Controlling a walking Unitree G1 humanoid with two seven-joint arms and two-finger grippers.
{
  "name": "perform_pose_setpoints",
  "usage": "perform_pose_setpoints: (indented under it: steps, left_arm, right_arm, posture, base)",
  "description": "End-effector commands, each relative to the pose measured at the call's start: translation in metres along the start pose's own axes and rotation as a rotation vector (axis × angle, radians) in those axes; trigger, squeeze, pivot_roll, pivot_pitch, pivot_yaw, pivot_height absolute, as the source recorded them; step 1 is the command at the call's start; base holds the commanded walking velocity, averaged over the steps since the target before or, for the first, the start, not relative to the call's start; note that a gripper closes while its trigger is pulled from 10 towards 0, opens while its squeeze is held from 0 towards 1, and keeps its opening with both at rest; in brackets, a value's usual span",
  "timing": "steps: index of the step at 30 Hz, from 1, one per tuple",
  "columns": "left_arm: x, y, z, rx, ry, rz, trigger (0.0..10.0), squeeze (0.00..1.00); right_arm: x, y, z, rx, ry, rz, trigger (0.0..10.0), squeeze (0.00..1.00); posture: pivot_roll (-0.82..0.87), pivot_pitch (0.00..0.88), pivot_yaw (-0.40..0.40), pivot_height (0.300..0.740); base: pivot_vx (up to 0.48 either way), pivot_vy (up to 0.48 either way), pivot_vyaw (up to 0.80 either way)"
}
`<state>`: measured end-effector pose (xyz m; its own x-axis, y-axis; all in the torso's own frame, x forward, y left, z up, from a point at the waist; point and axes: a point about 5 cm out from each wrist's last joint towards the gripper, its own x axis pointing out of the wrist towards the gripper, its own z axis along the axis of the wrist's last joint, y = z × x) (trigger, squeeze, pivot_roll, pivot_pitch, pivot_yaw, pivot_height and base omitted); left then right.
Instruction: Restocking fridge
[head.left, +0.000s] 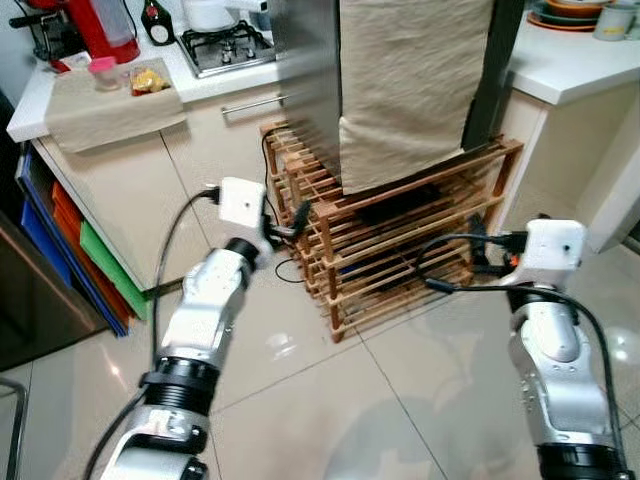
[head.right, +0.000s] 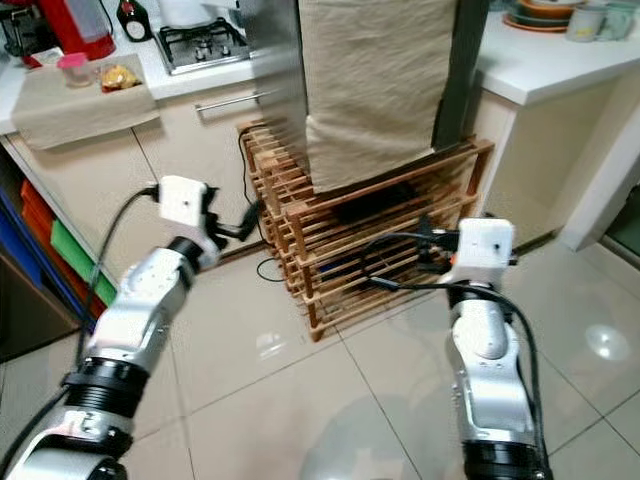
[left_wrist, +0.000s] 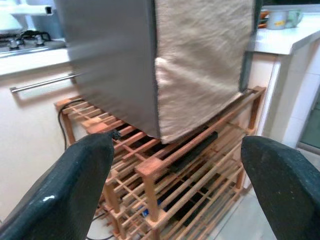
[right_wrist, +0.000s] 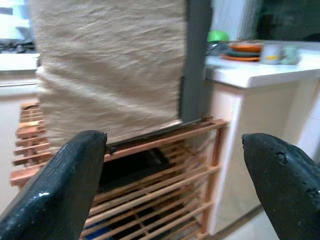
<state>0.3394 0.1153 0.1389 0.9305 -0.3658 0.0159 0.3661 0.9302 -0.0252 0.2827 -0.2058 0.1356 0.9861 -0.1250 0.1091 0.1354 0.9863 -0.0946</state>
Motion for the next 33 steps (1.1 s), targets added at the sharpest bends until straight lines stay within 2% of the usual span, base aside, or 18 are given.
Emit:
perform_pose_setpoints:
  steps: [1,2,3,4,5,7,10,14,20,27,33]
  left_arm:
    - [-0.005,0.017,0.001,-0.066,-0.010,0.078,10.0,0.00]
    - [-0.006,0.021,0.000,-0.221,-0.007,0.129,10.0,0.00]
    - [-0.006,0.024,-0.002,-0.332,-0.003,0.160,10.0,0.00]
    - [-0.008,0.023,-0.002,-0.345,-0.004,0.163,10.0,0.00]
    - [-0.009,0.022,-0.002,-0.333,-0.005,0.160,10.0,0.00]
    - [-0.011,0.015,-0.001,-0.235,-0.011,0.124,10.0,0.00]
    - [-0.010,0.012,0.001,-0.204,-0.016,0.115,10.0,0.00]
    - [-0.009,0.014,0.002,-0.204,-0.021,0.120,10.0,0.00]
    - [-0.010,0.013,0.008,-0.229,-0.034,0.089,10.0,0.00]
    - [-0.005,0.008,0.009,-0.116,-0.028,0.060,10.0,0.00]
    - [-0.004,0.011,0.006,-0.100,-0.008,0.079,10.0,0.00]
  right_arm:
    - [0.003,0.014,0.004,0.025,-0.017,0.048,10.0,0.00]
    - [0.002,0.016,0.002,0.043,-0.007,0.058,10.0,0.00]
    - [0.002,0.017,0.001,0.056,0.001,0.065,10.0,0.00]
    - [0.001,0.017,-0.001,0.087,0.016,0.066,10.0,0.00]
    - [0.001,0.017,-0.002,0.108,0.026,0.066,10.0,0.00]
    - [0.000,0.018,-0.006,0.133,0.053,0.066,10.0,0.00]
    - [0.000,0.022,-0.008,0.129,0.059,0.083,10.0,0.00]
    - [0.001,0.025,-0.009,0.128,0.066,0.094,10.0,0.00]
    - [0.003,0.028,-0.009,0.123,0.074,0.116,10.0,0.00]
    - [0.003,0.026,-0.009,0.110,0.068,0.111,10.0,0.00]
    - [0.002,0.022,-0.009,0.098,0.062,0.102,10.0,0.00]
  posture:
    - [-0.12,0.000,0.104,0.740]
    - [-0.12,0.000,0.103,0.740]
    - [-0.12,0.000,0.103,0.740]
    - [-0.12,0.000,0.100,0.740]
    - [-0.12,0.000,0.100,0.740]
    - [-0.12,0.000,0.093,0.740]
    - [-0.11,0.000,0.090,0.740]
    - [-0.11,0.000,0.089,0.740]
    - [-0.11,0.000,0.090,0.740]
    - [-0.12,0.000,0.095,0.740]
    - [-0.12,0.000,0.098,0.740]
  base:
    - [0.409,0.247,0.00]
    - [0.409,0.247,0.00]
    - [0.409,0.247,0.00]
    - [0.409,0.251,0.00]
    - [0.409,0.251,0.00]
    - [0.409,0.251,0.00]
    - [0.409,0.250,0.00]
    - [0.404,0.257,-0.19]
    - [0.000,0.460,-0.72]
    - [0.000,0.478,-0.69]
    - [0.000,0.196,-0.67]
